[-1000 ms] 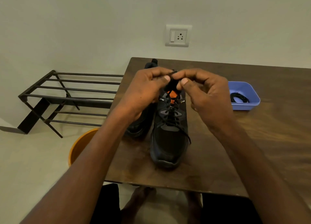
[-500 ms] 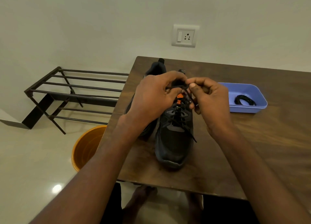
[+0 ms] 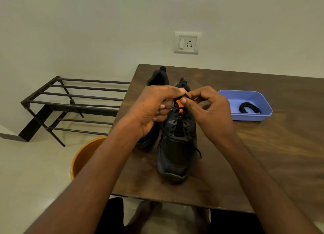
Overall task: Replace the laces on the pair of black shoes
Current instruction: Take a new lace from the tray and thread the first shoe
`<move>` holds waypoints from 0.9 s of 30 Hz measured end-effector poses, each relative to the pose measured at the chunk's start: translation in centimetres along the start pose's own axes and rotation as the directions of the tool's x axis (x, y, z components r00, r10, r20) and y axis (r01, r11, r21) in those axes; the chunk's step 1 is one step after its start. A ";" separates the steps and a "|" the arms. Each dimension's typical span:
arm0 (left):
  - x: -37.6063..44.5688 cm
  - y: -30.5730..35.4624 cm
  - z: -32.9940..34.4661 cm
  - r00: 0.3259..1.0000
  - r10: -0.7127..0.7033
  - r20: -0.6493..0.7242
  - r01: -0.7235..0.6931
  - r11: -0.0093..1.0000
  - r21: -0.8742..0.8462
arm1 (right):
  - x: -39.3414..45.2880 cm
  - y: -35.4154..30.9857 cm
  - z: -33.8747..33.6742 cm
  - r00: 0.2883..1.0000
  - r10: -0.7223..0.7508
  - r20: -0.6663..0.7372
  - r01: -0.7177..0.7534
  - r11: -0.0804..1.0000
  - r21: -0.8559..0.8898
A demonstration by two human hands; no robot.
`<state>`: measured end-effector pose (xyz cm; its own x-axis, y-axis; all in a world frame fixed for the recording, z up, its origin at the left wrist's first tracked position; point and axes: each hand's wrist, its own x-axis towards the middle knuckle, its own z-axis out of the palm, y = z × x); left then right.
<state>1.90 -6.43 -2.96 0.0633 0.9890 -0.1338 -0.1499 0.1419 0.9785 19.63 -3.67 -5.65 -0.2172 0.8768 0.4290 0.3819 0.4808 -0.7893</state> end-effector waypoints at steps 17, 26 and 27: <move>0.0 -2.3 -1.1 0.868 0.368 -0.334 0.242 0.274 0.931 | 0.1 2.6 -3.1 0.849 0.527 -0.037 -0.500 0.779 -0.379; 1.0 -3.5 -0.3 0.901 0.412 -0.137 -0.074 0.457 0.886 | -0.3 1.7 0.3 0.912 0.404 0.074 -0.394 0.911 -0.120; 1.1 -3.7 -0.2 0.900 0.413 -0.139 -0.085 0.478 0.874 | -0.4 1.7 0.6 0.916 0.398 0.049 -0.390 0.914 -0.114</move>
<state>2.33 -5.84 -6.75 -0.1418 0.9545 0.2623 0.7855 -0.0527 0.6166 19.80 -3.21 -7.39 -0.0912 0.9942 0.0577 0.5362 0.0979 -0.8384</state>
